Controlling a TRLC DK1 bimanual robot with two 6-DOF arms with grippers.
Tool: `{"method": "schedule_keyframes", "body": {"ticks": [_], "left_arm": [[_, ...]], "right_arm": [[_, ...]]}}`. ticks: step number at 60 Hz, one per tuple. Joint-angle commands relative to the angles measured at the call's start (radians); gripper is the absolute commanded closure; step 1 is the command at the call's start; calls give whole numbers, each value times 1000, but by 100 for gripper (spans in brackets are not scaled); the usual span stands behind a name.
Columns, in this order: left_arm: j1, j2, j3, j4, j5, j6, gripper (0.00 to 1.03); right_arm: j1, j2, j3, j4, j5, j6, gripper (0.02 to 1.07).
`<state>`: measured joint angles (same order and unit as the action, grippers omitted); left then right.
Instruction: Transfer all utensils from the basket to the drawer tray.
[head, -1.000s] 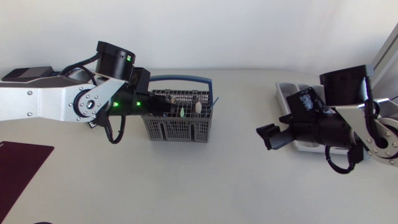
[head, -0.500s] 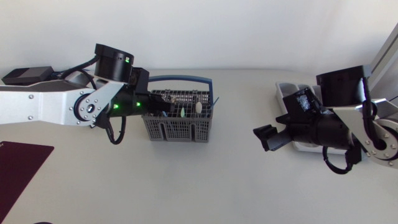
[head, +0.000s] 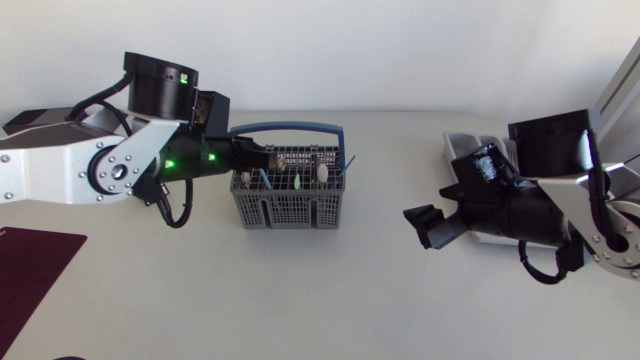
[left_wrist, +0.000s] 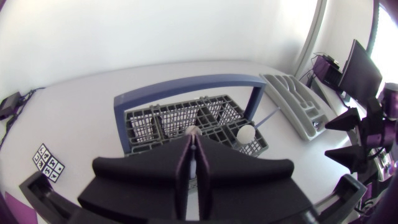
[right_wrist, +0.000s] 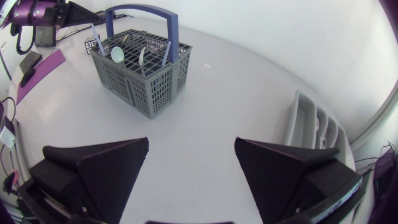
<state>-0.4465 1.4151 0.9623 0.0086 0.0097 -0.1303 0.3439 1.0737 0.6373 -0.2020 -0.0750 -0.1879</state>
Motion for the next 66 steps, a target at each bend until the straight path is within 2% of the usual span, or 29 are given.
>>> {"method": "schedule_keyframes", "body": {"ticks": [1,21,33,39,49,55,61,66], "left_arm": [[-4,-56,36,-6,-1,14,100],[6,-226,154,-131,1,24,100],[-29,-288,208,-234,22,12,100],[-52,-280,211,-286,96,-32,100],[-38,-200,251,-371,312,-97,100],[-38,-146,270,-409,403,-100,100],[-50,-113,285,-426,444,-100,100],[-60,-88,300,-435,481,-109,100]], "right_arm": [[15,-23,-22,9,6,-18,7],[72,-67,10,-22,23,-35,7],[115,-70,73,-89,-6,-33,7],[145,-66,122,-122,-25,-19,7],[198,-37,205,-185,-112,15,7],[230,-4,246,-201,-167,27,7],[259,49,289,-220,-215,31,7],[288,95,312,-220,-218,34,7]]}}
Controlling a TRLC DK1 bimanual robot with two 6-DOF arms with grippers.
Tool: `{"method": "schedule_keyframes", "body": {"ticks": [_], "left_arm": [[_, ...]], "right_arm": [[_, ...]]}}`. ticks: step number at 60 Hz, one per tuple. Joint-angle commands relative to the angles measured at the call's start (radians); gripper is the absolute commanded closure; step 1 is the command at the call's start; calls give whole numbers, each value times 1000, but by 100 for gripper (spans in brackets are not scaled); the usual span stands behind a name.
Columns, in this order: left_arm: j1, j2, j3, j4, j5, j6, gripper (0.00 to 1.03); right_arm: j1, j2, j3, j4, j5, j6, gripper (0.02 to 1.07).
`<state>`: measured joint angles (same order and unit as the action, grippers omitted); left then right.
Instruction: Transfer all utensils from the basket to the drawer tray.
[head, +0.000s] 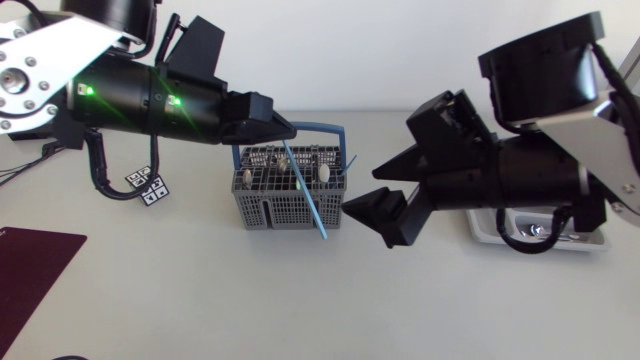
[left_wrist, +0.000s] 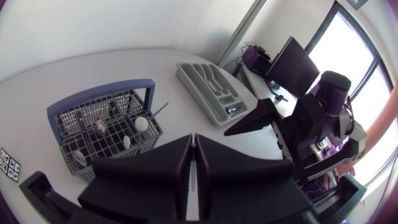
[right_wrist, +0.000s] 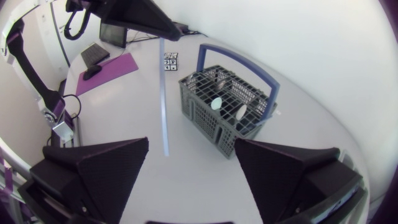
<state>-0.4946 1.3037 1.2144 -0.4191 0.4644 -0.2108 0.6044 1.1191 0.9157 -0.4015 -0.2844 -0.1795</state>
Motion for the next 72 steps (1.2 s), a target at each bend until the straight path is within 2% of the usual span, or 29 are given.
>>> {"method": "schedule_keyframes", "body": {"ticks": [1,7,11,20,25,28,36,55,58,67,72], "left_arm": [[-15,29,54,-10,37,-33,100],[-25,62,76,-21,74,-47,100],[-29,66,77,-24,94,-48,100],[-30,75,85,-29,97,-48,100],[-27,78,85,-29,97,-48,100],[-29,78,83,-29,97,-48,100],[-29,81,83,-29,97,-48,100],[-25,81,85,-24,97,-55,99],[-24,81,86,-20,97,-61,95],[-19,85,119,-3,97,-73,65],[-9,85,152,19,97,-81,55]], "right_arm": [[32,61,37,-20,-9,25,8],[43,120,57,0,-67,41,12],[55,143,63,6,-68,43,12],[66,162,58,29,-62,46,26],[66,153,49,47,-62,46,42],[66,150,45,58,-62,44,56],[66,153,45,59,-65,41,86],[66,169,34,50,-84,43,101],[67,166,32,47,-84,43,101],[71,166,23,15,-105,34,101],[75,169,12,3,-105,23,101]]}}
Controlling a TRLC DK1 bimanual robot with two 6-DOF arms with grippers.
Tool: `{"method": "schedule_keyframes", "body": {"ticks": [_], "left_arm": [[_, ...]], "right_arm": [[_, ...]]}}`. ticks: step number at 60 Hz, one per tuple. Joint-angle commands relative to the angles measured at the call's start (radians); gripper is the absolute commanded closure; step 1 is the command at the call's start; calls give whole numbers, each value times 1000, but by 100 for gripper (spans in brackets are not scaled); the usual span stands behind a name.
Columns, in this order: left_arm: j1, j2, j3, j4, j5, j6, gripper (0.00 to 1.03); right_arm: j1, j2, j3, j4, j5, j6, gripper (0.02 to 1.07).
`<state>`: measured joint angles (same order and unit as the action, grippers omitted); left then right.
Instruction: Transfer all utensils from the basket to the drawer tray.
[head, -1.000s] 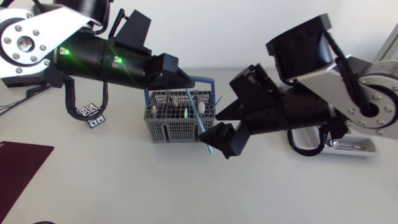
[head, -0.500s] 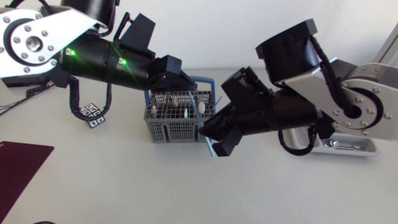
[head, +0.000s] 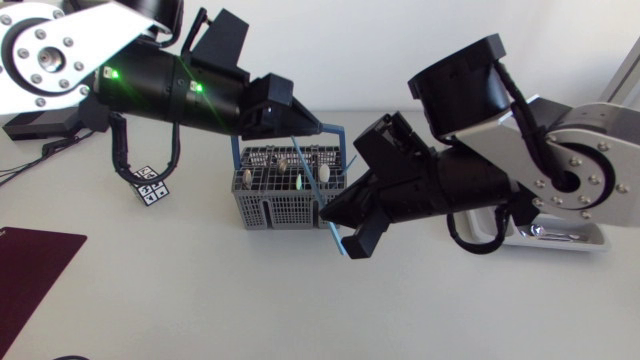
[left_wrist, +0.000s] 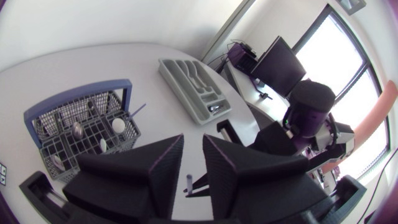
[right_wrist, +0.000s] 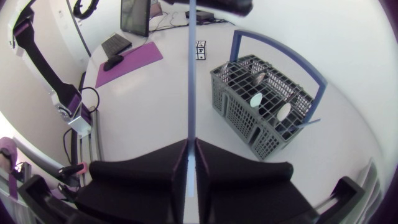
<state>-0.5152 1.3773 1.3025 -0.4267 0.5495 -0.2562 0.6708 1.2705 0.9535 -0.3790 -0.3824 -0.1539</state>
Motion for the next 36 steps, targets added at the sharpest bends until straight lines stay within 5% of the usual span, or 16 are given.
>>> {"method": "schedule_keyframes", "body": {"ticks": [1,23,36], "left_arm": [[18,11,75,31,12,-41,53],[141,9,146,143,-68,-101,46],[29,52,69,174,-253,52,46]], "right_arm": [[9,17,-29,-21,-6,-3,101],[-201,-86,-93,-116,-26,-72,101],[-539,-125,-91,-146,-104,-101,101]]}}
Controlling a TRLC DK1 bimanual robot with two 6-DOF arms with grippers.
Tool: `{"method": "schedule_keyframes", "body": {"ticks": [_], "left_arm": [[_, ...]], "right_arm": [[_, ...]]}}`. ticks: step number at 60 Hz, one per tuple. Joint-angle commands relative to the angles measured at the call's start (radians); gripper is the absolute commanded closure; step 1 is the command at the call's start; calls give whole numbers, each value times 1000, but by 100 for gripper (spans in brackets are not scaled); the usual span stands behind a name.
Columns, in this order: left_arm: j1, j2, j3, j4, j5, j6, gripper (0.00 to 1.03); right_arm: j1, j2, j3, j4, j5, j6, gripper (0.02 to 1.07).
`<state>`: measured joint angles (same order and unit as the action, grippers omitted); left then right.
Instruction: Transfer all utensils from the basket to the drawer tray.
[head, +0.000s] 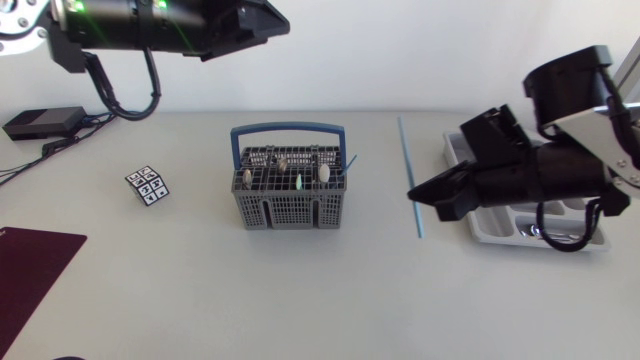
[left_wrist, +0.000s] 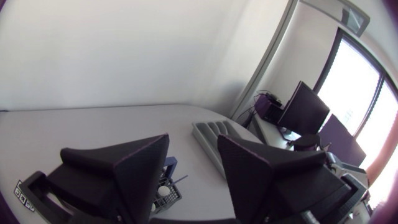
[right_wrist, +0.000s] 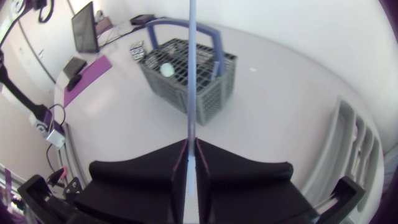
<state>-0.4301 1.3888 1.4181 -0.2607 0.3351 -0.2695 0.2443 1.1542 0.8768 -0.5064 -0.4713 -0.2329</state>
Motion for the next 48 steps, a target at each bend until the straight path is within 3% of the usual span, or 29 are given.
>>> {"method": "schedule_keyframes", "body": {"ticks": [1,10,21,48], "left_arm": [[-61,42,-50,9,-44,69,46],[-177,128,-57,14,-166,177,46],[-246,200,-56,17,-248,263,46],[-309,365,-19,11,-406,372,46]], "right_arm": [[-132,-7,-12,-18,-15,-23,101],[-361,61,19,9,-7,-46,101],[-528,234,94,52,-3,-51,101],[-605,665,352,74,86,1,100]]}}
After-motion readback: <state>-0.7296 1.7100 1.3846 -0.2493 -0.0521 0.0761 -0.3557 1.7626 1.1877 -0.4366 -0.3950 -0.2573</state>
